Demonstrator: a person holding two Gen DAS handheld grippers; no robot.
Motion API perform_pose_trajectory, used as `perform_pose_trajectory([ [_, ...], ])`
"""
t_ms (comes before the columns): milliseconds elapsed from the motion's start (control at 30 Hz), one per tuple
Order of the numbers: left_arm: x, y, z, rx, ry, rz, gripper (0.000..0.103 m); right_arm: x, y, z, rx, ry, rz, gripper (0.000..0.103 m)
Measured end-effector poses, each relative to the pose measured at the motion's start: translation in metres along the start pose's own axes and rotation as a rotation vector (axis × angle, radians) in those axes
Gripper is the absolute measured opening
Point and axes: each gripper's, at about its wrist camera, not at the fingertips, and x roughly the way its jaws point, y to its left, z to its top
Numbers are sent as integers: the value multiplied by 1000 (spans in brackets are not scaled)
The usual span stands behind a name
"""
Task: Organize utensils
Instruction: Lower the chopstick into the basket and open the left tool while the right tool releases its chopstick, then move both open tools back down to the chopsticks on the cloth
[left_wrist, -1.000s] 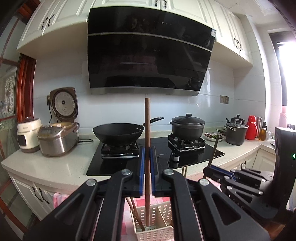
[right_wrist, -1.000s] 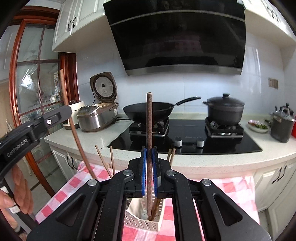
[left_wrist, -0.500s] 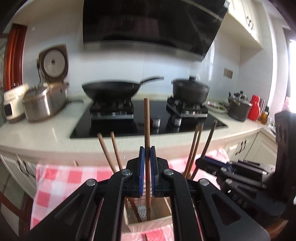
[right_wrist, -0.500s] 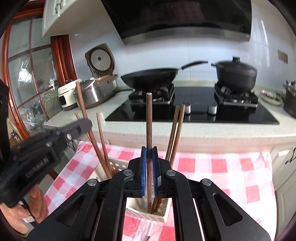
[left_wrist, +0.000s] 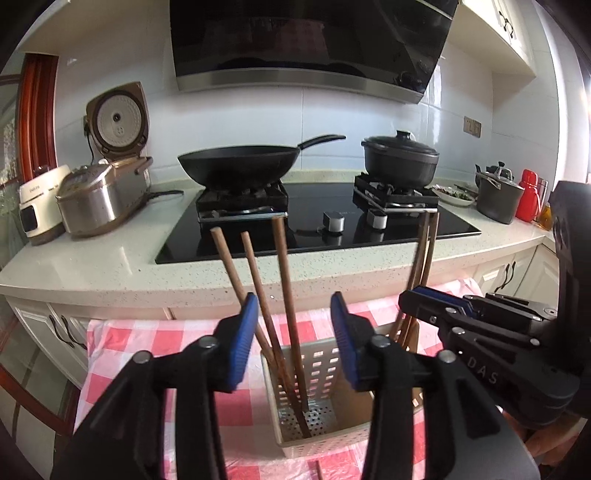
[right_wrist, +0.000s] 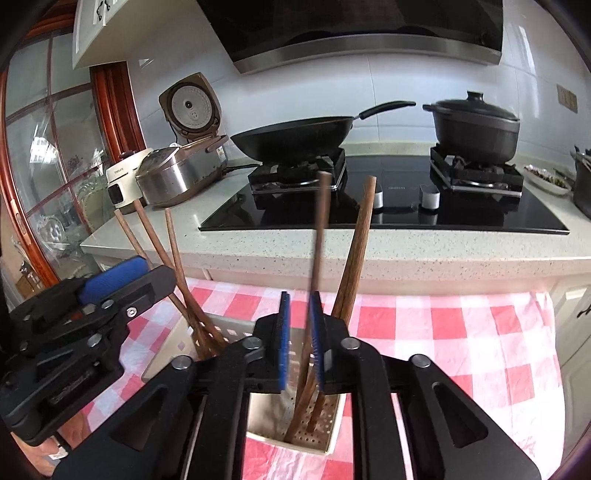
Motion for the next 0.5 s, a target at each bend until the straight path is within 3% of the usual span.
perform_pose_trajectory([
  [100,-12,0,-3,7,-26,12,48,-9,-2,-1,8,-24,0,26],
  [433,-92,9,-35,-39,-177,89,96,-73,-1,-24,18,-93,16,26],
  [500,-108,10,-48,-48,-189,100,98,-85,0,-38,29,-87,9,26],
])
